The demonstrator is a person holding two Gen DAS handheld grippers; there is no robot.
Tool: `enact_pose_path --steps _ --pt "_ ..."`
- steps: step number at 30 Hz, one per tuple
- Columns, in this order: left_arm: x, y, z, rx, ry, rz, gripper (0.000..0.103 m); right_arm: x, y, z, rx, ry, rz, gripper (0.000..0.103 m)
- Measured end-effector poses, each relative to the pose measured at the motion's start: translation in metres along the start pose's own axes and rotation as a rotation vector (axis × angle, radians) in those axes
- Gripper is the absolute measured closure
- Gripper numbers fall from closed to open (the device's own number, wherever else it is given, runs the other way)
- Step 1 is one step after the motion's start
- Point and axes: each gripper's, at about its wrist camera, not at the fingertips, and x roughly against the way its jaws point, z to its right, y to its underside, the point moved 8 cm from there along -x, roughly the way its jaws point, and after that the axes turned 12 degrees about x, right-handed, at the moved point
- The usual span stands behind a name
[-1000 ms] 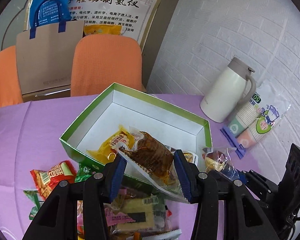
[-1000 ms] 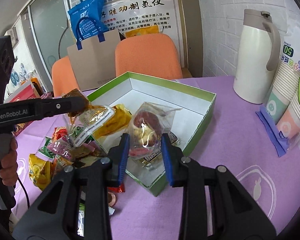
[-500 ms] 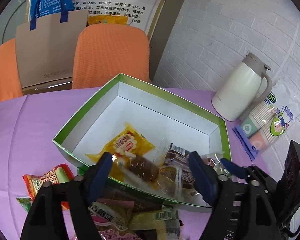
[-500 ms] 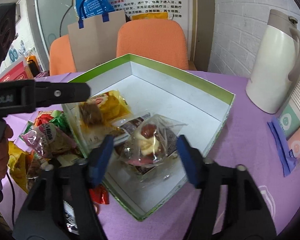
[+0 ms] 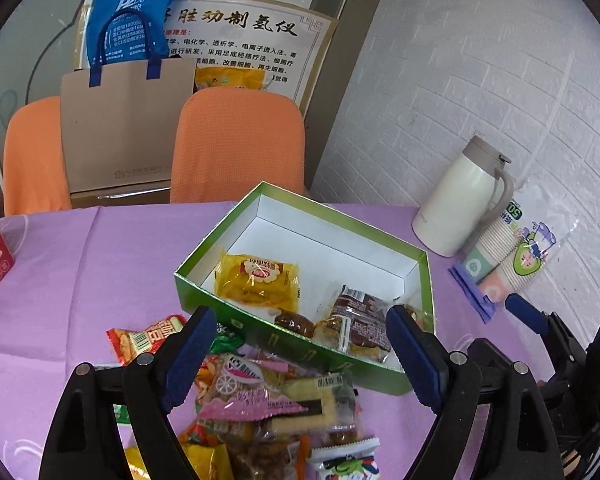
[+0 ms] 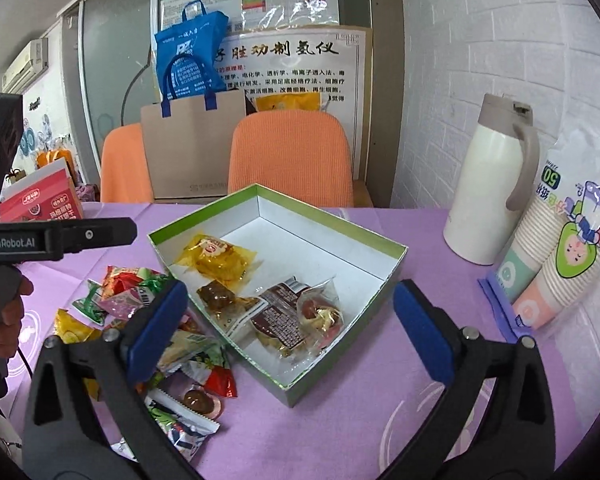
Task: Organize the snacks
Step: 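Withdraw both tools back to the snack pile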
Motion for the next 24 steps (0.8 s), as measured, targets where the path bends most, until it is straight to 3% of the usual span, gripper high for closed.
enact_pose_path --steps 5,12,18,24 --pt "0.044 0.019 -0.007 -0.034 0.001 0.05 0.014 0.035 0.004 -0.026 0.038 -0.033 0.041 0.001" --pt "0.076 0.058 -0.022 -0.022 0.052 0.049 0.014 0.059 0.039 -0.066 0.068 -0.074 -0.01 0.001" --pt "0.068 0.1 -0.034 -0.02 0.071 -0.027 0.014 0.056 0.084 -0.084 0.004 -0.171 -0.095 0.001" --pt "0.04 0.145 -0.036 0.003 0.1 -0.162 0.014 0.041 0.123 -0.088 -0.064 -0.19 -0.165 0.001"
